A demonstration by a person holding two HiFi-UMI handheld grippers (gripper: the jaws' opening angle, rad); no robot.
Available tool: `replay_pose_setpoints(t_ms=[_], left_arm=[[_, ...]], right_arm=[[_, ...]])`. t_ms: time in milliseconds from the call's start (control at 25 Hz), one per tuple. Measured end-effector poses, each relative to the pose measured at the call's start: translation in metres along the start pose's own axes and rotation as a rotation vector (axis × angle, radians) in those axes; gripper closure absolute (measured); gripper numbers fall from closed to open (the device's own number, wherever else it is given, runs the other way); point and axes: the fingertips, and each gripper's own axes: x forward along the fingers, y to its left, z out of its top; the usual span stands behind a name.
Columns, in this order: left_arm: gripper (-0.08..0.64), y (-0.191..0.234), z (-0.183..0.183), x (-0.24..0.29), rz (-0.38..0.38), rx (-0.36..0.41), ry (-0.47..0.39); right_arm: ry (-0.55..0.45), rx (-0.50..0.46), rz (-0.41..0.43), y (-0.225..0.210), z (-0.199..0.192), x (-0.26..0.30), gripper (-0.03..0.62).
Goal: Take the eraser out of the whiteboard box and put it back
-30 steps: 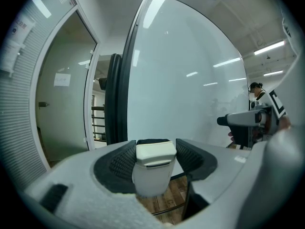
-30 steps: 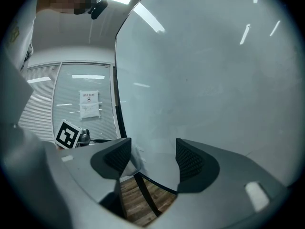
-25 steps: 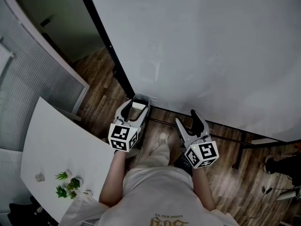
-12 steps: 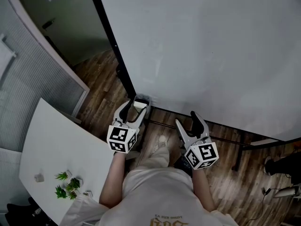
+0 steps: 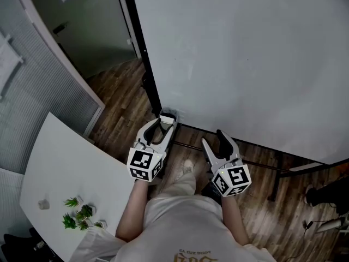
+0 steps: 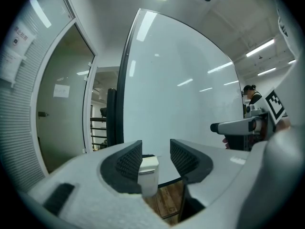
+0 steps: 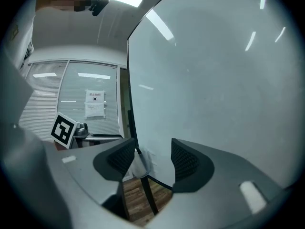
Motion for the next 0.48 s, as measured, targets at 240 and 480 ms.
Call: replay_pose_setpoints(t_ms=[240,480], left_arm=[[0.479,-0.007,0.017,-0.012,0.005,0.046,-0.047],[0.561,-0.010,0.017,-0.018,-0.006,0.029,-0.048]], right_arm=[[0.009,-0.033,-0.006,0.006,0.003,-0.004,0.425],[0.032,-0.068,-0.007,0.013,0.001,-0.002,0.580]])
